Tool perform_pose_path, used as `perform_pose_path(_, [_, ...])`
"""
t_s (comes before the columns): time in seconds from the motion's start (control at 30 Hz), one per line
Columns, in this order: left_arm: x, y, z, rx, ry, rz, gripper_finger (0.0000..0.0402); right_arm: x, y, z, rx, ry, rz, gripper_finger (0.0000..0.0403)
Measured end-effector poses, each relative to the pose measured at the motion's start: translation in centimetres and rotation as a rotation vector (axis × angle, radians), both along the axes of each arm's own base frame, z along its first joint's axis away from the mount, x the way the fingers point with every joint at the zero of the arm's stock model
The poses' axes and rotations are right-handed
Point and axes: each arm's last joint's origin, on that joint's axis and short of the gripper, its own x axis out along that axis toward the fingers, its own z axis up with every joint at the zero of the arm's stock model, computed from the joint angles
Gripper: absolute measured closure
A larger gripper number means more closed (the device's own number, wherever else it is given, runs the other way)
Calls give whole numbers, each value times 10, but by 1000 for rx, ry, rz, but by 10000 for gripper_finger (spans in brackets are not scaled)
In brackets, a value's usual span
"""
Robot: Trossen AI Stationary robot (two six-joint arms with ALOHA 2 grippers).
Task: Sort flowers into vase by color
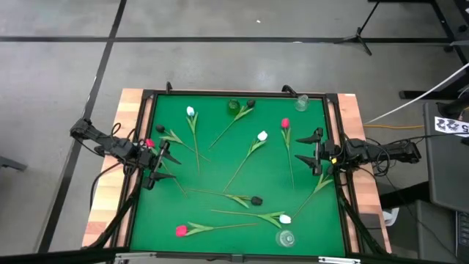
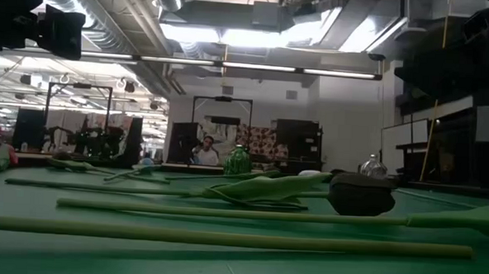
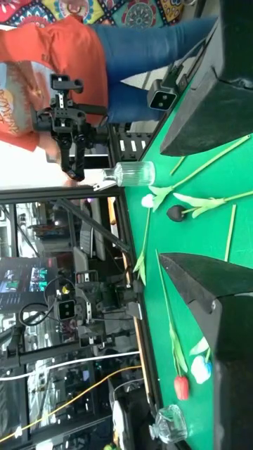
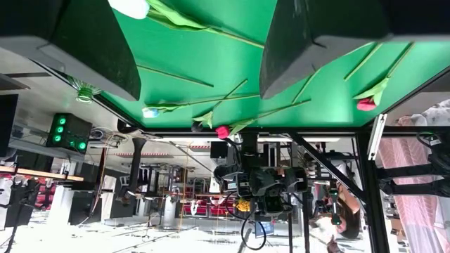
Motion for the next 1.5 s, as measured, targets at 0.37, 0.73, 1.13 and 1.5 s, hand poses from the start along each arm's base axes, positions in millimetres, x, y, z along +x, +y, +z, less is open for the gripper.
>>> perform_pose_path(0.37, [0,0,0,0,0,0,169,0,0,0,0,1,0,114])
perform_pose_path(0.73, [0,0,0,0,0,0,169,0,0,0,0,0,0,114])
perform_pose_path(1.13, [0,0,0,0,0,0,169,0,3,0,235,-13,115,114])
perform_pose_path(1.5, [-1,5,16,-201,-123,61,169,-3,-1,19,848,-287,105,114])
